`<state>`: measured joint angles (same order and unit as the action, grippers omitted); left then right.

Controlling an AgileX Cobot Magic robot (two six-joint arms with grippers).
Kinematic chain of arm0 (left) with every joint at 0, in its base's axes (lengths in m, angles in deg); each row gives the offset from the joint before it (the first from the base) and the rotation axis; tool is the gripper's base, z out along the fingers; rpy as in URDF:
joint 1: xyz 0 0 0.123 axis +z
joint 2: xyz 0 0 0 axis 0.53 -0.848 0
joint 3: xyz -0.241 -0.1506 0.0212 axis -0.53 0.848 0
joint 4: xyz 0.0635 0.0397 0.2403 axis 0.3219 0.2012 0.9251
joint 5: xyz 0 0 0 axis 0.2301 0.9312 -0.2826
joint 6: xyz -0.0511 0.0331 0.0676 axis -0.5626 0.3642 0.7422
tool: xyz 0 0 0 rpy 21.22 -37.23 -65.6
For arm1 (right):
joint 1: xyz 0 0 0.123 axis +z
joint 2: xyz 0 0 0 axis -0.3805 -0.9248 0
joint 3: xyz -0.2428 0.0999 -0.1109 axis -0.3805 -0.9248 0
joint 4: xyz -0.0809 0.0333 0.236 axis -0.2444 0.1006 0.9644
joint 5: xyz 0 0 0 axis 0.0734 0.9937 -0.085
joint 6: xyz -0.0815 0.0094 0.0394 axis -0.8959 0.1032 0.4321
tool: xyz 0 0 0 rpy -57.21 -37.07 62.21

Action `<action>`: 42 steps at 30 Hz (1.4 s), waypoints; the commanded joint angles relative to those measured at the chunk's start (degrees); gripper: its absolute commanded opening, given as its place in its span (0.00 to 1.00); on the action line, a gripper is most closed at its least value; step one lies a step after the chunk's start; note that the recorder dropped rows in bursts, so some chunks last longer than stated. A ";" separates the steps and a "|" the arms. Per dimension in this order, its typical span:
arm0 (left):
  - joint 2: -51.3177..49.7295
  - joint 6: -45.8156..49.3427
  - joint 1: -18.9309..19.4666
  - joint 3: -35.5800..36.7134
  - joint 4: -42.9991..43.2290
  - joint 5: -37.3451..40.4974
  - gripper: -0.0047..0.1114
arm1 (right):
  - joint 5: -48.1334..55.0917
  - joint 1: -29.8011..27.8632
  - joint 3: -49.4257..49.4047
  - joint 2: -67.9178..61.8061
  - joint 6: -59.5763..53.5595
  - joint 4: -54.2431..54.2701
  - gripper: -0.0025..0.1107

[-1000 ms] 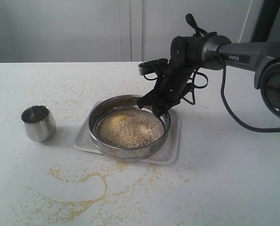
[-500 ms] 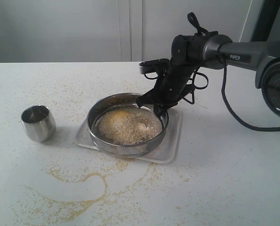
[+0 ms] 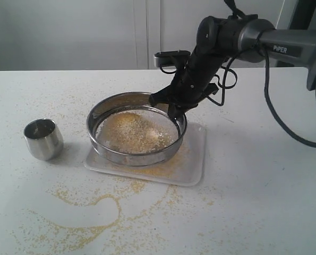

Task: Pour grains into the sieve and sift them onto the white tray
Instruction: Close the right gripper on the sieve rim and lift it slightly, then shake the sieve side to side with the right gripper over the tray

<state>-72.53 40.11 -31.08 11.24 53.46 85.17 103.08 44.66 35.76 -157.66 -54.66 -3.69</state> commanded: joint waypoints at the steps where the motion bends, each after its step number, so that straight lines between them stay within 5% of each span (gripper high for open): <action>1: 0.42 -0.03 0.30 -0.06 -0.18 0.52 0.04 | 1.28 -1.23 0.12 1.54 0.58 1.92 0.02; 17: 0.42 -0.03 0.30 -0.06 -0.18 0.52 0.04 | 1.25 -2.36 0.12 1.91 -4.13 -0.69 0.02; 20: 0.42 -0.03 0.30 -0.06 -0.18 0.52 0.04 | 0.08 -2.98 0.12 2.05 5.50 -2.10 0.02; 23: 0.42 -0.03 0.30 -0.06 -0.18 0.52 0.04 | 1.85 -2.71 0.12 2.48 -6.94 -2.45 0.02; 26: 0.42 -0.03 0.30 -0.06 -0.18 0.52 0.04 | 0.68 -3.62 0.12 2.35 3.95 -0.96 0.02; 28: 0.42 -0.03 0.30 -0.06 -0.18 0.52 0.04 | 1.69 -3.37 0.12 2.46 -4.72 -1.44 0.02; 31: 0.42 -0.03 0.30 -0.06 -0.18 0.52 0.04 | 0.85 -3.64 0.12 2.33 6.65 -1.73 0.02; 33: 0.42 -0.03 0.30 -0.06 -0.18 0.52 0.04 | 2.13 -3.01 0.12 2.55 -4.01 -4.08 0.02; 35: 0.42 -0.03 0.30 -0.06 -0.18 0.52 0.04 | 0.60 -3.57 0.12 2.27 9.17 -3.83 0.02; 37: 0.42 -0.03 0.30 -0.06 -0.18 0.52 0.04 | 1.70 -3.04 0.12 2.27 -1.96 -3.63 0.02; 42: 0.42 -0.03 0.30 -0.06 -0.18 0.52 0.04 | 1.00 -3.49 0.12 2.27 4.52 -2.63 0.02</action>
<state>-72.53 40.11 -31.08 11.24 53.46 85.17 105.03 41.56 35.76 -156.30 -51.97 -10.05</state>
